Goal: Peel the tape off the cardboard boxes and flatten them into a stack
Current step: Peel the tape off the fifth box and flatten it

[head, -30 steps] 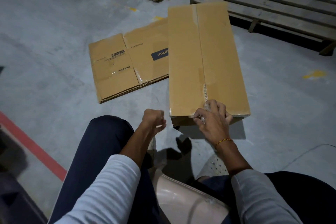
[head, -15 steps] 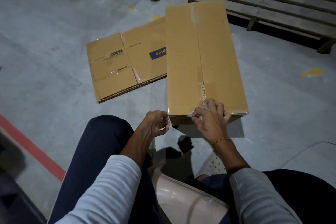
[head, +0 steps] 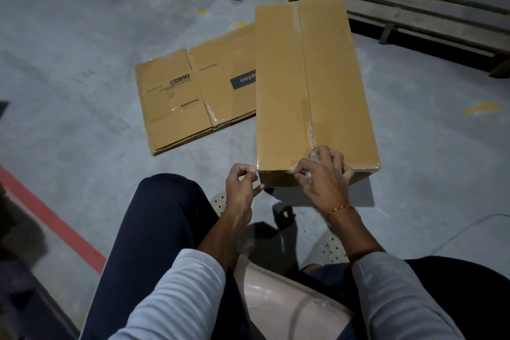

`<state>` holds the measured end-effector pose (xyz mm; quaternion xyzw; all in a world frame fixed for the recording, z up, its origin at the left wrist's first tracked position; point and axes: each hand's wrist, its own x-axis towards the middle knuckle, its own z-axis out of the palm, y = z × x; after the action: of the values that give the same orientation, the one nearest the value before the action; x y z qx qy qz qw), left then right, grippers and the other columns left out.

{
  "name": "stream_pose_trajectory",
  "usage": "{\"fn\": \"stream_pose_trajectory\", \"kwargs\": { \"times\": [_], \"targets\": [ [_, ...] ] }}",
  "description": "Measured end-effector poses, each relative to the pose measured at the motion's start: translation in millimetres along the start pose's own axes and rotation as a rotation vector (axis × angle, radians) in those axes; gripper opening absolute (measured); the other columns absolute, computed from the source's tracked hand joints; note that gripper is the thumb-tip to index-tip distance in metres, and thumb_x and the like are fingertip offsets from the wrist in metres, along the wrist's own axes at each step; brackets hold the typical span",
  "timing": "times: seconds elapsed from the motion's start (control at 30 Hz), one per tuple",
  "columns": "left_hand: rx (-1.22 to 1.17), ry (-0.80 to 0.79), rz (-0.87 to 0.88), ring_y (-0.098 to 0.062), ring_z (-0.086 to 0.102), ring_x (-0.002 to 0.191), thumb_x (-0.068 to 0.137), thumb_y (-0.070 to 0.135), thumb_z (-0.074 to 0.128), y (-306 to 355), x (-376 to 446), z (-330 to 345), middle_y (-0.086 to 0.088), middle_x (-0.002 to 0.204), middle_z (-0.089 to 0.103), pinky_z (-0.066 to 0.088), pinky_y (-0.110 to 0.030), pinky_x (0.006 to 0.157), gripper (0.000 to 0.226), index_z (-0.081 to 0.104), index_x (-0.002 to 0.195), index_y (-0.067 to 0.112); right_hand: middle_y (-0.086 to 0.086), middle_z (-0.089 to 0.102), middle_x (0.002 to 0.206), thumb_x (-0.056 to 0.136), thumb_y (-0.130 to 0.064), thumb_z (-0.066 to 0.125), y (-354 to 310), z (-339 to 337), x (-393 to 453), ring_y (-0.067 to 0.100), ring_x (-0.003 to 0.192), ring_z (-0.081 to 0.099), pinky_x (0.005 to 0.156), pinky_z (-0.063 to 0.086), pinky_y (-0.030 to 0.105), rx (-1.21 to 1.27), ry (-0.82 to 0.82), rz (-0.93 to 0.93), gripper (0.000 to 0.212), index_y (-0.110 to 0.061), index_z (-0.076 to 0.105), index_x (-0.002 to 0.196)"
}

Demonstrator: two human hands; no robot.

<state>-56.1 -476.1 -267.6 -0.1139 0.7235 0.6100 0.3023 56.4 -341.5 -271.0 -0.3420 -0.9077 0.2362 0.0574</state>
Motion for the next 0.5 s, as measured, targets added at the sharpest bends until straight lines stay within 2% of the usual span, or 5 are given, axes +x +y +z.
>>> {"fn": "stream_pose_trajectory", "kwargs": {
  "times": [0.13,0.2,0.3,0.43,0.5],
  "targets": [
    [-0.175,0.017,-0.038,-0.027,0.064,0.108,0.099,-0.001,0.054,-0.9,-0.8,-0.3,-0.013,0.11,0.066,0.058,-0.036,0.087,0.02,0.056,0.081,0.009,-0.008,0.045,0.128,0.083,-0.034,0.073,0.1,0.2,1.3,0.022,0.129,0.031,0.093,0.03,0.048,0.003,-0.001,0.008,0.009,-0.039,0.067,0.087],
    [-0.226,0.053,-0.062,-0.028,0.066,0.107,0.094,-0.006,0.058,0.8,0.1,-0.9,-0.017,0.111,0.069,0.058,-0.037,0.09,0.022,0.056,0.076,0.007,-0.007,0.045,0.128,0.084,-0.035,0.073,-1.1,0.9,1.9,0.022,0.129,0.031,0.093,0.031,0.049,0.002,-0.004,0.011,0.008,-0.039,0.067,0.087],
    [-0.22,0.104,-0.076,-0.029,0.065,0.098,0.086,-0.009,0.062,4.9,3.8,-2.5,-0.022,0.099,0.066,0.059,-0.032,0.082,0.024,0.053,0.07,0.007,-0.006,0.045,0.128,0.084,-0.035,0.073,-1.7,2.1,1.1,0.023,0.129,0.032,0.093,0.031,0.049,-0.008,-0.01,0.01,0.008,-0.039,0.067,0.087],
    [-0.234,-0.009,-0.112,-0.028,0.063,0.097,0.086,-0.007,0.066,8.2,7.1,-5.2,-0.021,0.103,0.062,0.057,-0.03,0.082,0.022,0.053,0.091,0.01,-0.006,0.045,0.128,0.084,-0.033,0.073,2.0,1.2,0.8,0.024,0.129,0.031,0.093,0.03,0.049,-0.018,-0.02,0.023,0.009,-0.039,0.067,0.086],
    [-0.119,-0.031,-0.082,-0.026,0.063,0.098,0.086,-0.003,0.071,6.6,10.5,-4.3,-0.019,0.107,0.062,0.056,-0.029,0.081,0.03,0.053,0.105,0.011,-0.006,0.045,0.128,0.084,-0.034,0.073,1.9,1.0,0.9,0.024,0.13,0.031,0.093,0.03,0.05,-0.014,-0.024,0.018,0.008,-0.039,0.067,0.086]
  ]
}}
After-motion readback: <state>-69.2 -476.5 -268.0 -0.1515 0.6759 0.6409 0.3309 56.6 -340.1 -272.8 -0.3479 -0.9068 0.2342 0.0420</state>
